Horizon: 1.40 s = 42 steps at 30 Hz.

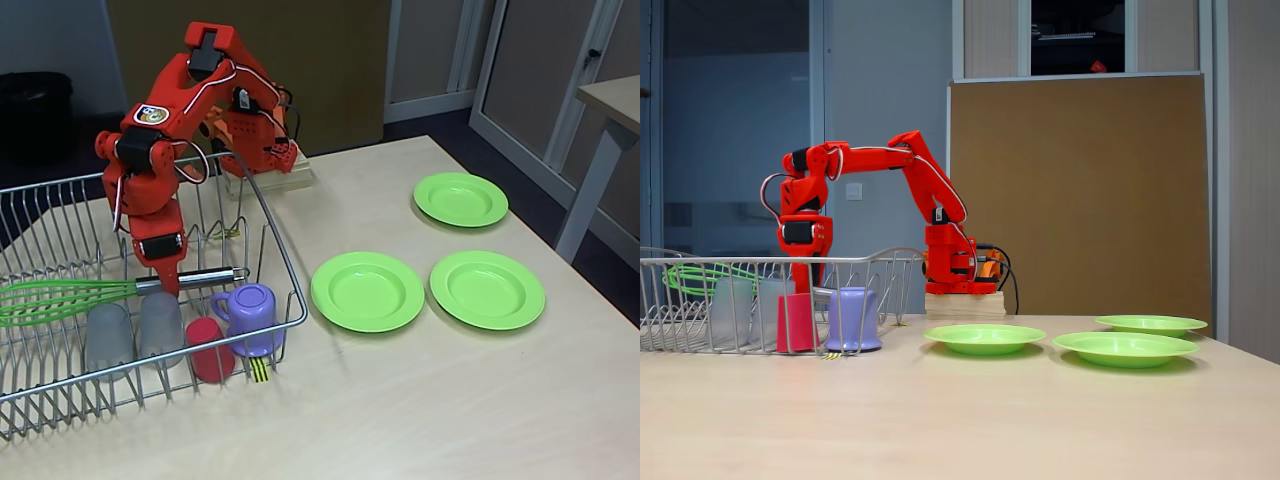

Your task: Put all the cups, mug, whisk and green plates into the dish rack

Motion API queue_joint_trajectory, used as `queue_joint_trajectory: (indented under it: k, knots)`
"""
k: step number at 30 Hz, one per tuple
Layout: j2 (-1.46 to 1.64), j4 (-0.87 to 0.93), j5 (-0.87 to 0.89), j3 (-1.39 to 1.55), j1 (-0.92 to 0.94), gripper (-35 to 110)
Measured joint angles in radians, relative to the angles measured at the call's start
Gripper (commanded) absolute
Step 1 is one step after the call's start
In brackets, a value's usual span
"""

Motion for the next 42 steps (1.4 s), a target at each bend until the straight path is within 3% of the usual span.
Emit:
queue_joint_trajectory:
  k: [5,18,33,42]
  knots:
    - [-0.081,0.015,-0.002,-0.091,-0.017,0]
    - [-0.126,0.107,0.018,-0.144,-0.046,18]
    - [-0.087,0.144,0.034,-0.150,-0.071,16]
    - [0.141,0.235,0.048,-0.115,-0.141,13]
